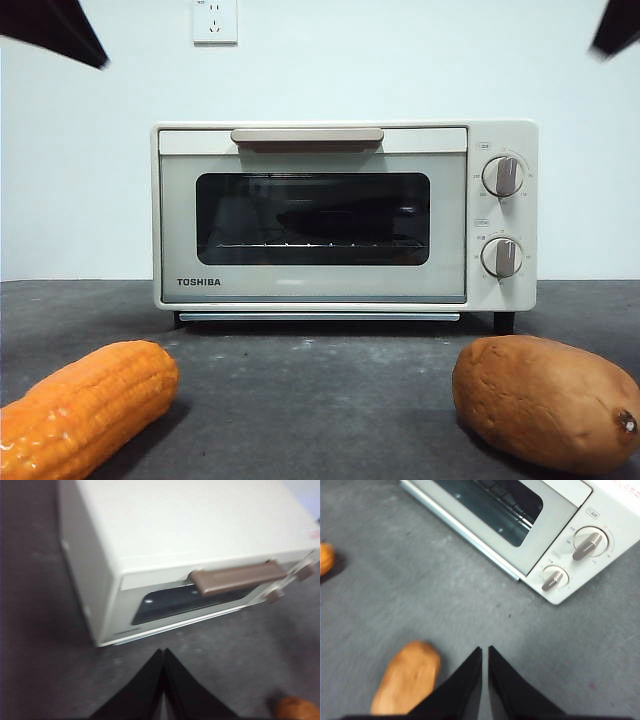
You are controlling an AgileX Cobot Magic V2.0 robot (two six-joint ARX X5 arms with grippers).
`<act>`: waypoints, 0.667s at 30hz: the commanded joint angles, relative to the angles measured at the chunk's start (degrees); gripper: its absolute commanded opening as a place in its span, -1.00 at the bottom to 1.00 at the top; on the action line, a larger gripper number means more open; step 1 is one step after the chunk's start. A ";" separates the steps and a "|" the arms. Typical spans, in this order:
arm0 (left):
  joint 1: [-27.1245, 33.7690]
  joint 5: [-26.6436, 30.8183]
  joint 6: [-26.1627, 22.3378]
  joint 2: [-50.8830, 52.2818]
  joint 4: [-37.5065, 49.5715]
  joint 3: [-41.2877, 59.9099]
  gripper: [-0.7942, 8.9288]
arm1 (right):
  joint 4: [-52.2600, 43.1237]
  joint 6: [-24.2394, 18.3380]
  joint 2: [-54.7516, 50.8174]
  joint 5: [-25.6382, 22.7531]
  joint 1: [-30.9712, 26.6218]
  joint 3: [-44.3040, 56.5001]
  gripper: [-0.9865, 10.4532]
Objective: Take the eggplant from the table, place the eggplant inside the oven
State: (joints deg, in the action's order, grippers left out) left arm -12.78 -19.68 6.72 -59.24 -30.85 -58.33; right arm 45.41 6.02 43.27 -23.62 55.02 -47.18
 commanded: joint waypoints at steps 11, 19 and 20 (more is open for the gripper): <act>-4.55 13.00 1.09 22.88 11.15 23.85 -0.82 | -29.53 9.01 -2.29 4.26 -18.51 17.99 -0.82; -4.55 16.72 7.10 29.07 12.22 31.98 -0.82 | -42.34 8.57 -3.30 3.72 -19.65 25.53 -0.82; -4.55 16.72 7.06 29.07 11.87 31.95 -0.82 | -42.36 8.48 -3.28 3.69 -19.65 25.49 -0.82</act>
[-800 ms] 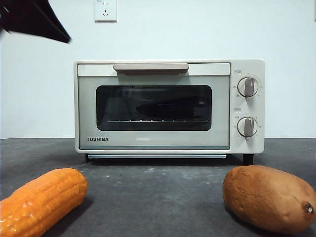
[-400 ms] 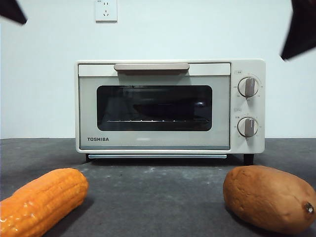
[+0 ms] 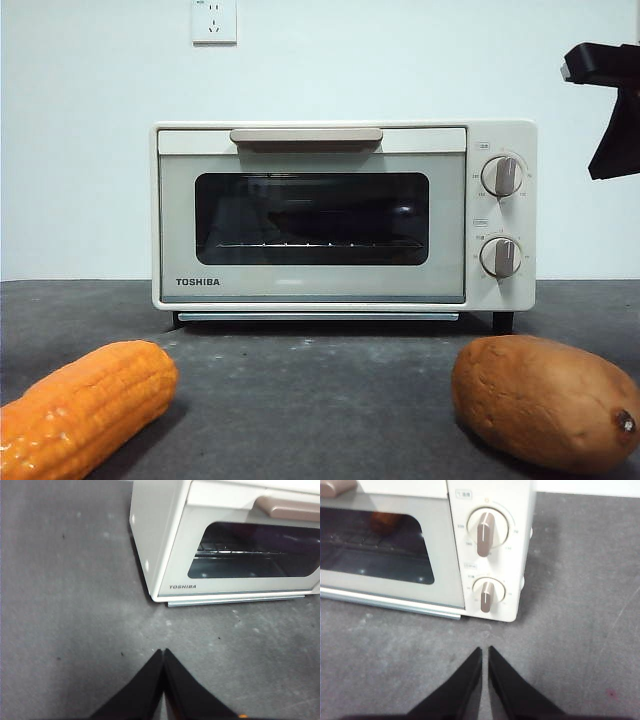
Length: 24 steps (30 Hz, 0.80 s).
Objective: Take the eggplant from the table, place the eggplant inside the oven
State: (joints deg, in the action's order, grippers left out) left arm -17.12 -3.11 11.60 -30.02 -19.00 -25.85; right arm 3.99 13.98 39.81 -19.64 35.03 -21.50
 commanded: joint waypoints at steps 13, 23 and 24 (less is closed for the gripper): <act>-0.20 0.15 2.23 -0.66 1.01 -0.57 -0.82 | -1.01 0.20 -0.24 -0.28 0.35 -0.24 -0.82; 3.98 1.90 -10.43 14.71 1.55 2.38 -0.82 | -1.01 0.20 -0.24 -0.28 0.35 -0.24 -0.82; 5.11 1.90 -10.99 16.76 2.62 3.76 -0.82 | -1.03 0.20 -0.24 -0.28 0.35 -0.24 -0.82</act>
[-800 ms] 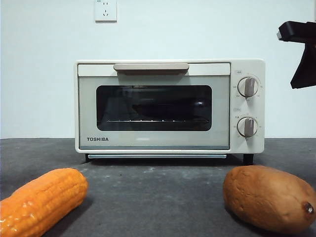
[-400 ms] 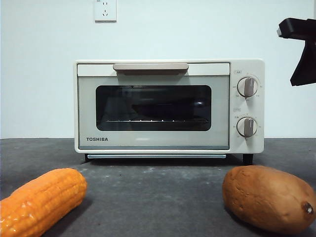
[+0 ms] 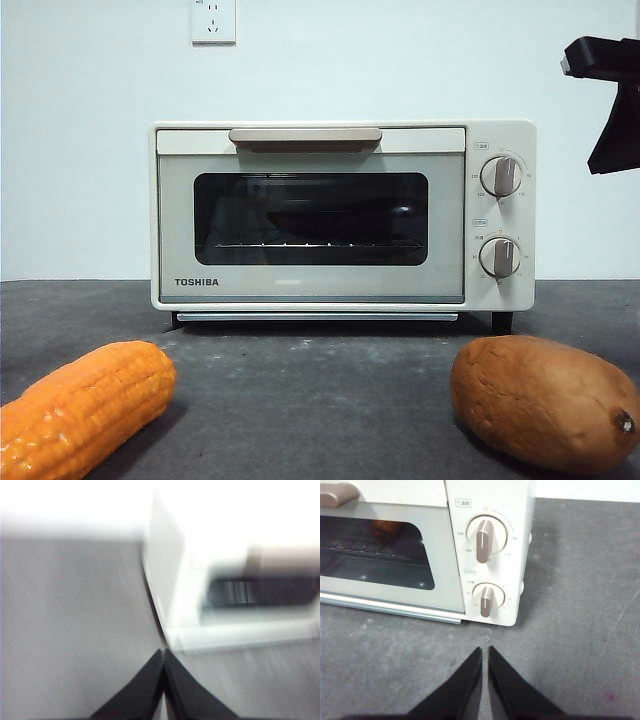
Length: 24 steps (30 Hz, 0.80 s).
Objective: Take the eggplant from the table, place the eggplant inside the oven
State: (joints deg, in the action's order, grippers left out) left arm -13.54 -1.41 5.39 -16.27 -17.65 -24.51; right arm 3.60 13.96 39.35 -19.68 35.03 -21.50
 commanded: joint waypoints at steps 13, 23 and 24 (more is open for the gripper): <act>11.30 0.20 -6.23 16.11 8.85 21.92 -0.82 | -0.61 0.22 0.22 -0.24 0.35 -0.24 -0.82; 12.90 0.15 -6.21 16.11 7.15 24.30 -0.82 | -0.61 0.22 0.22 -0.24 0.35 -0.24 -0.82; 12.90 0.17 -6.21 16.11 7.15 24.30 -0.82 | -0.61 0.22 0.22 -0.24 0.35 -0.24 -0.82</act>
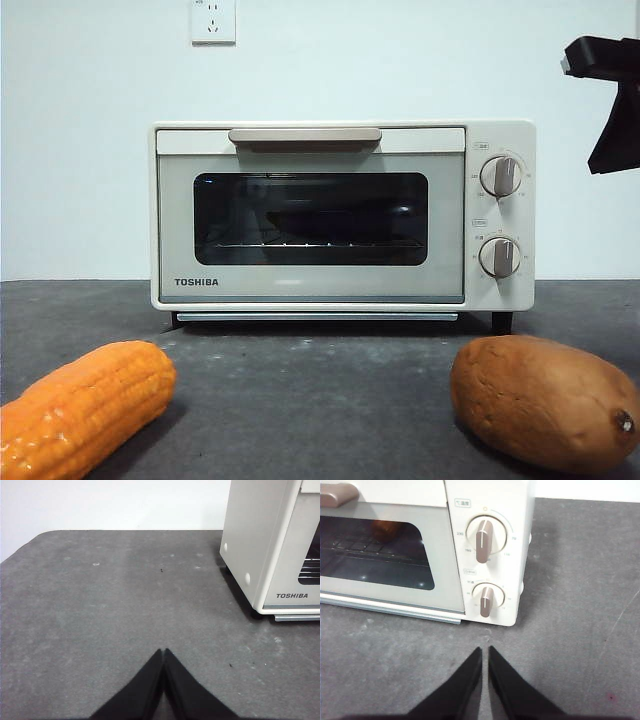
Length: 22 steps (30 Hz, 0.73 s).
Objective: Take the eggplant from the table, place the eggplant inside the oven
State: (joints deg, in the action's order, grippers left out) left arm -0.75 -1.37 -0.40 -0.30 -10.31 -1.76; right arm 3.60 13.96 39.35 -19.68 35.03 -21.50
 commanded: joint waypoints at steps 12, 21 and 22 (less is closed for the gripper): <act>0.11 0.13 -0.42 0.11 -0.22 1.55 -0.82 | -0.61 0.22 0.22 -0.24 0.35 -0.24 -0.82; 0.11 0.13 -0.42 0.13 -0.22 1.55 -0.82 | 1.77 -8.28 -8.13 -8.02 -2.73 -0.04 -0.82; 0.11 0.13 -0.42 0.13 -0.22 1.55 -0.82 | 1.75 -9.16 -9.84 -8.11 -4.11 0.11 -0.82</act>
State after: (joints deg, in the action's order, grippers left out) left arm -0.75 -1.34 -0.51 -0.30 -10.31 -1.76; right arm 5.74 8.16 30.39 -27.03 31.40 -21.47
